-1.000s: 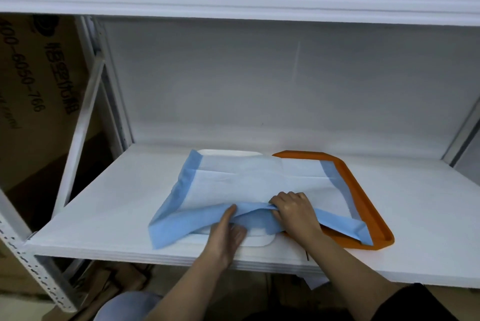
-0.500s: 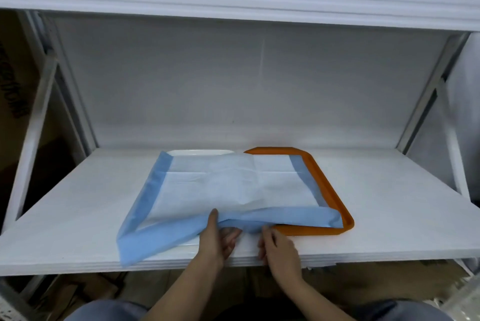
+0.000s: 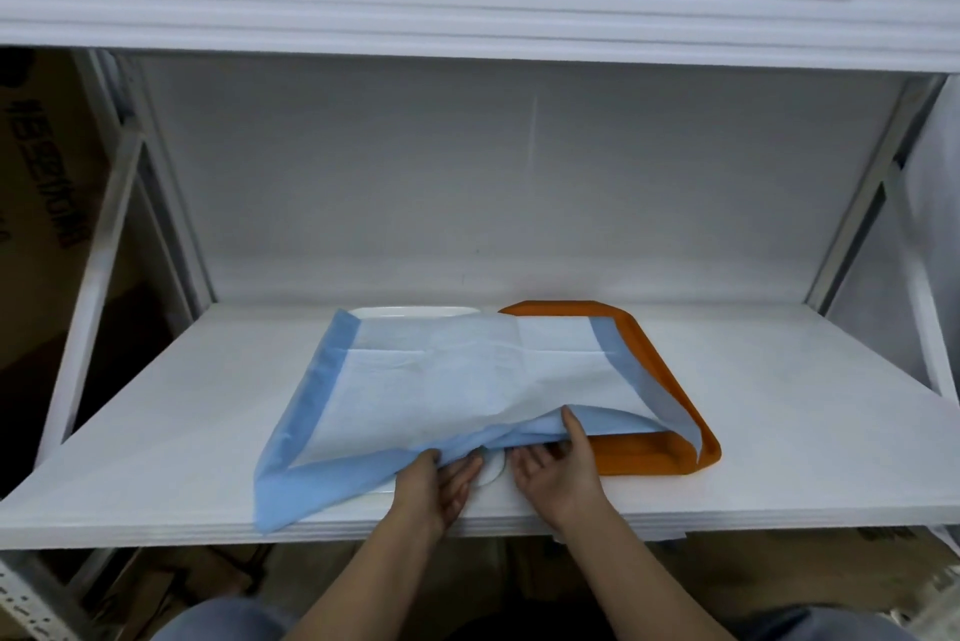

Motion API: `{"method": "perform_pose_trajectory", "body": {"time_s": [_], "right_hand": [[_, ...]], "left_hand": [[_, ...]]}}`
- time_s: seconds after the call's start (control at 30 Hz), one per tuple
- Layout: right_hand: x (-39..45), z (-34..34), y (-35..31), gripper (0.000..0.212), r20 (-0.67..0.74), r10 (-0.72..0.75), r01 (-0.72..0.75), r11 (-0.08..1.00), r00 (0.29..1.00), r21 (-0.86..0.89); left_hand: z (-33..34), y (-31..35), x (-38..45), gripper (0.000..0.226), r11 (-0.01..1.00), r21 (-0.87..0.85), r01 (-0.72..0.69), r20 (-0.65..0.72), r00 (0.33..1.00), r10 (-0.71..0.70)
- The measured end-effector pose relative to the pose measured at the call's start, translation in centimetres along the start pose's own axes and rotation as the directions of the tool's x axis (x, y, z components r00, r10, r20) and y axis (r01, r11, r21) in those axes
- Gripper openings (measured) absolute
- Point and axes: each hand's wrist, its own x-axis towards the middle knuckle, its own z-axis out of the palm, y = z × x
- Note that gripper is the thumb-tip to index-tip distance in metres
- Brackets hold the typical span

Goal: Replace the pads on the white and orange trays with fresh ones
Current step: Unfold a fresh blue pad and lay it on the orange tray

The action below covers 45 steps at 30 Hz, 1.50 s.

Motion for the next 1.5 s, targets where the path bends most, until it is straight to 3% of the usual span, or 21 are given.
{"method": "perform_pose_trajectory", "body": {"time_s": [0.13,0.3,0.53,0.63,0.77,0.9,1.03,1.13,1.27,1.33,1.4,1.5], "right_hand": [[0.4,-0.1,-1.5,0.037,-0.002,-0.075,0.075,0.997,0.997,0.008],[0.9,-0.3,-2.5,0.016,-0.06,-0.068,0.068,0.998,0.996,0.011],[2.3,-0.3,-2.9,0.037,0.136,-0.119,0.113,0.992,0.984,0.046],[3.1,-0.5,-3.2,0.039,0.045,-0.127,0.125,0.991,0.991,0.055],[3.5,-1.4,-4.8,0.04,-0.118,-0.293,0.3,0.953,0.949,0.043],[3.1,-2.5,-6.7,0.057,-0.295,-0.444,0.442,0.894,0.846,-0.077],[3.1,-4.7,-8.8,0.054,-0.426,-0.644,0.629,0.751,0.635,-0.198],[2.7,-6.6,-9.8,0.06,-0.519,-0.649,0.622,0.739,0.556,-0.258],[2.4,-8.4,-11.1,0.057,-0.566,-0.702,0.526,0.707,0.434,-0.474],[2.0,-9.1,-11.7,0.051,-0.543,-0.733,0.471,0.68,0.41,-0.562],[1.8,-9.6,-12.1,0.045,-0.519,-0.746,0.419,0.664,0.416,-0.619],[1.5,-10.6,-12.4,0.039,-0.485,-0.729,0.361,0.671,0.484,-0.648]], "left_hand": [[0.0,0.1,-0.1,0.019,1.0,-0.022,-0.003,-0.026,1.0,0.003],[0.1,0.1,0.0,0.017,1.0,-0.008,0.003,-0.034,0.999,-0.004],[-0.5,-0.1,0.5,0.022,0.997,-0.074,0.02,-0.078,0.997,-0.026],[-0.8,-0.1,0.7,0.022,0.997,-0.073,0.021,-0.093,0.995,-0.028],[-0.8,-0.2,0.6,0.018,0.998,-0.065,0.011,-0.113,0.993,-0.018],[-0.7,-0.6,0.5,0.015,0.998,-0.059,-0.024,-0.136,0.991,0.015],[-0.8,-1.4,0.4,0.01,0.998,-0.049,-0.047,-0.149,0.988,0.039],[-0.8,-1.9,-0.2,0.011,0.996,-0.054,-0.065,-0.129,0.99,0.057],[-0.9,-2.3,-0.8,0.016,0.997,-0.043,-0.064,-0.124,0.991,0.058],[-1.3,-2.5,-0.6,0.021,0.999,0.039,-0.007,-0.097,0.995,0.011],[-1.7,-2.7,-0.6,0.037,0.948,0.29,0.131,-0.012,0.991,-0.134],[-1.4,-3.0,-1.4,0.046,0.693,0.695,0.19,0.111,0.924,-0.365]]}}
